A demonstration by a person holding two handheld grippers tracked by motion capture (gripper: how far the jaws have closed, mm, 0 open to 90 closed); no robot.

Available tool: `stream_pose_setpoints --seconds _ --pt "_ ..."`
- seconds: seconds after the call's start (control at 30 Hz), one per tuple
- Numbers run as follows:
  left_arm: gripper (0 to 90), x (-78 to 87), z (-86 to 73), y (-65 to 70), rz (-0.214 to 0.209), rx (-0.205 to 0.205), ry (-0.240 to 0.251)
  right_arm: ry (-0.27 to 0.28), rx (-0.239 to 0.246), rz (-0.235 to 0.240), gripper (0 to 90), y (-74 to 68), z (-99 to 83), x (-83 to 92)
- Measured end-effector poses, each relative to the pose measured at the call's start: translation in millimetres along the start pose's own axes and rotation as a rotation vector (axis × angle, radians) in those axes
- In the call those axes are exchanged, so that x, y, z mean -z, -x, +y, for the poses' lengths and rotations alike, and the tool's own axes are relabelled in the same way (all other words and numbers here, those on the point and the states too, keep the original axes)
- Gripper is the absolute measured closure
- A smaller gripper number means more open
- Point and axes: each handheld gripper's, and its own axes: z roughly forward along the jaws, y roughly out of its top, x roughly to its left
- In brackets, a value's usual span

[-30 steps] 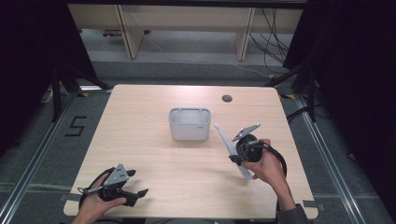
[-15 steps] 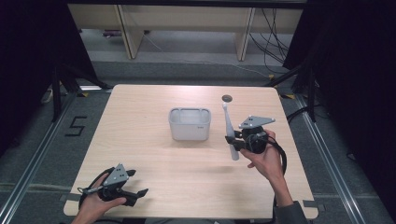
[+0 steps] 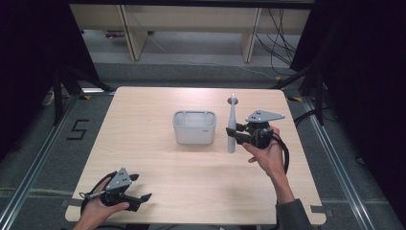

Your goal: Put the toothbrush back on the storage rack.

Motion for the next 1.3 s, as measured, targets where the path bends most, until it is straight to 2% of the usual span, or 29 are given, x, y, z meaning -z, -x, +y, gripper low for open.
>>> stream_pose_setpoints --seconds 0.07,0.1,0.13,0.17,0.2,0.23,0.3,0.33,0.37,0.4,0.47,0.5,0.6,0.63,0.67,0.7,0.73,0.77,0.9,0.93,0.97,1.07,1.1,1.13,1.23,1.3 --pt "14.9 0.8 -0.4 -1.1 -0.001 -0.012 -0.015 0.014 -0.006 -0.01 66.9 0.3 2.8 -2.2" --pt "14.9 0.1 -0.6 -0.7 0.003 0.003 -0.007 0.012 -0.023 -0.002 66.9 -0.4 4.3 -3.0" --pt "14.9 0.4 -0.4 -1.2 0.005 0.0 -0.008 0.019 -0.015 -0.005 66.9 1.1 5.9 -3.6" --pt "14.9 1.6 0.1 -2.1 -0.001 -0.017 -0.02 0.037 -0.015 0.002 66.9 2.3 7.5 -5.3" --pt "14.9 0.5 -0.1 -0.7 -0.003 -0.003 -0.003 0.028 -0.019 -0.003 66.9 2.5 9.5 -4.8" --pt "14.9 1.5 -0.1 -2.0 0.003 -0.019 -0.022 0.036 -0.019 -0.005 66.9 3.4 11.3 -5.5" --pt "14.9 0.2 -0.5 -0.8 0.002 0.001 -0.008 0.046 -0.04 -0.002 66.9 4.6 14.9 -5.8" --pt "14.9 1.5 -0.1 -2.2 0.005 -0.017 -0.024 0.063 -0.031 0.003 66.9 6.5 16.6 -7.1" --pt "14.9 0.5 -0.1 -0.7 -0.003 -0.003 -0.004 0.056 -0.042 0.0 66.9 6.4 18.5 -6.8" --pt "14.9 1.6 0.0 -2.1 0.003 -0.021 -0.023 0.065 -0.042 -0.007 66.9 6.8 20.3 -7.4" --pt "14.9 0.3 -0.5 -0.8 0.004 0.001 -0.009 0.074 -0.041 0.005 66.9 8.6 24.0 -8.2" --pt "14.9 1.2 -0.2 -2.1 0.006 -0.017 -0.023 0.076 -0.058 -0.003 66.9 7.9 25.3 -8.3" --pt "14.9 0.0 -0.4 0.0 -0.001 0.0 0.0 0.07 -0.066 -0.002 66.9 8.9 30.2 -9.2" --pt "14.9 1.0 -0.4 -1.2 0.001 -0.013 -0.016 0.086 -0.063 -0.016 66.9 8.6 31.3 -10.7" --pt "14.9 0.3 -0.6 -0.7 -0.002 -0.003 -0.007 0.083 -0.045 0.003 66.9 10.2 33.4 -11.8" --pt "14.9 1.3 -0.1 -1.7 0.001 -0.017 -0.018 0.083 -0.06 -0.014 66.9 8.9 34.8 -11.9" --pt "14.9 1.0 0.1 -1.3 0.003 -0.016 -0.013 0.081 -0.049 -0.009 66.9 10.2 36.6 -12.4" --pt "14.9 0.0 0.1 0.6 -0.002 0.006 0.0 0.08 -0.063 -0.008 66.9 9.5 38.1 -13.2" --pt "14.9 1.1 0.0 -1.6 0.0 -0.016 -0.015 0.085 -0.058 0.0 66.9 10.1 45.9 -14.8" --pt "14.9 0.6 0.1 -0.8 0.001 -0.01 -0.008 0.09 -0.05 -0.012 66.9 10.3 47.9 -14.6" --pt "14.9 -0.1 0.1 0.8 -0.004 0.007 0.001 0.091 -0.054 0.001 66.9 10.2 49.9 -15.6" --pt "14.9 0.3 -0.4 -0.4 0.001 -0.004 -0.006 0.089 -0.053 -0.003 66.9 10.0 56.5 -16.2" --pt "14.9 0.1 0.2 0.4 -0.002 0.004 -0.001 0.089 -0.058 -0.001 66.9 9.8 58.6 -16.4" --pt "14.9 0.6 0.0 -0.1 0.0 -0.007 -0.007 0.092 -0.055 -0.005 66.9 10.0 60.5 -17.3" --pt "14.9 0.0 -0.2 0.3 -0.002 0.005 -0.007 0.088 -0.055 -0.006 66.9 10.5 66.0 -20.5" --pt "14.9 0.4 0.2 -0.1 -0.002 -0.006 -0.003 0.097 -0.057 -0.001 66.9 10.9 69.2 -23.7"
